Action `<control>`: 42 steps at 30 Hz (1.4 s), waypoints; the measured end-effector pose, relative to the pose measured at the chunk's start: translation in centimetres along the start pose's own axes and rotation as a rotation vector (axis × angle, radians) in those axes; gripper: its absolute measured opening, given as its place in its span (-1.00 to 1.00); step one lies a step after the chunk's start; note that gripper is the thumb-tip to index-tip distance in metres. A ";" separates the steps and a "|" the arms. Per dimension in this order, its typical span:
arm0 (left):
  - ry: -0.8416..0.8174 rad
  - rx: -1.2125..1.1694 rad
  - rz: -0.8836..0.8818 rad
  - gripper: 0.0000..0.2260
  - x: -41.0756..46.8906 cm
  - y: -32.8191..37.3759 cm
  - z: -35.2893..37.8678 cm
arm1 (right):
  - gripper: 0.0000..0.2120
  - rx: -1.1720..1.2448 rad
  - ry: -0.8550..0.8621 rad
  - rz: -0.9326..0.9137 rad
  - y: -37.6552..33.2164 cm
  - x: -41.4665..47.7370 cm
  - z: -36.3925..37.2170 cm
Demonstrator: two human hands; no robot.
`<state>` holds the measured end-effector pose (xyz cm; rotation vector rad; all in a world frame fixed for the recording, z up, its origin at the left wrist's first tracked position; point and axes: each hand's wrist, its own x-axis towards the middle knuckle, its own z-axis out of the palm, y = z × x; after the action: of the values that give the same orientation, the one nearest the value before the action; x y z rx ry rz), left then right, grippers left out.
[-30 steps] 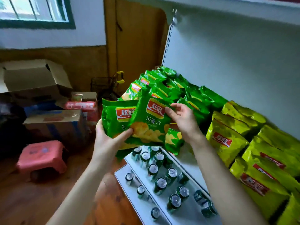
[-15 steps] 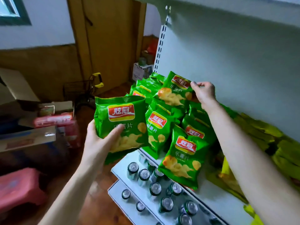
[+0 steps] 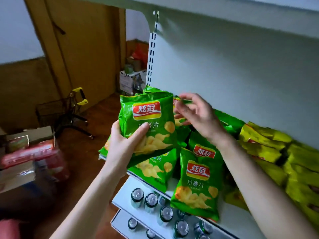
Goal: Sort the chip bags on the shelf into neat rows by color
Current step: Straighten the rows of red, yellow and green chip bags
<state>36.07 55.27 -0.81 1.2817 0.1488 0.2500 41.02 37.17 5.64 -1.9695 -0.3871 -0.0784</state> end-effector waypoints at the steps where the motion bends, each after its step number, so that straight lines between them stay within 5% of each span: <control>1: -0.033 0.000 0.005 -0.49 0.2 0.0 0.6 | -0.44 -0.054 0.007 0.007 0.1 -0.6 0.8; 3: -0.092 0.009 -0.006 -0.49 0.5 0.1 1.5 | -0.32 -0.128 0.100 0.009 0.7 -1.3 1.8; 7: -0.111 0.005 -0.058 -0.28 1.4 0.0 1.2 | -0.43 -0.056 0.356 0.086 1.0 -0.6 0.0; 11: -0.104 0.075 0.001 -0.76 2.0 -0.6 -0.3 | -0.43 -0.078 0.598 0.246 3.7 1.0 -3.9; 14: -0.104 0.074 0.014 -0.81 2.1 -0.7 -1.1 | -0.31 -0.164 0.677 0.346 7.2 1.6 -7.1; 20: -0.158 0.004 -0.036 -0.92 2.3 -0.7 -1.1 | -0.58 -0.514 0.585 0.487 7.8 1.7 -7.7; 23: -0.173 -0.037 -0.071 -0.75 2.2 -0.2 -0.5 | -0.56 -0.705 0.684 0.450 6.4 1.0 -7.3; 25: -0.214 -0.066 -0.095 -0.59 2.1 0.0 -0.1 | -0.62 -0.660 0.750 0.265 5.1 0.2 -6.4; 28: -0.222 -0.060 -0.112 -0.94 2.2 0.2 0.9 | -0.71 -0.363 0.589 0.102 2.2 -0.9 -3.6; 32: -0.261 -0.071 -0.127 -0.90 2.2 0.5 2.0 | -0.57 -0.156 0.273 0.239 0.1 -2.5 0.6; 36: -0.258 -0.114 -0.217 -0.25 2.6 1.0 2.1 | -0.47 -0.217 0.263 0.158 0.8 -3.7 2.6; 37: -0.277 -0.106 -0.219 -0.28 2.9 1.1 1.9 | -0.46 -0.217 0.264 0.152 1.1 -3.9 2.5; 40: -0.290 -0.115 -0.209 -0.85 3.7 1.3 1.6 | -0.47 -0.236 0.225 0.138 1.4 -4.4 2.1; 42: -0.276 -0.111 -0.176 -0.90 3.7 1.4 1.6 | -0.48 -0.254 0.239 0.124 1.7 -4.8 2.2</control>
<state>39.85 55.10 1.08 1.1720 0.0103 -0.0694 36.77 37.40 2.16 -2.1986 -0.1011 -0.2924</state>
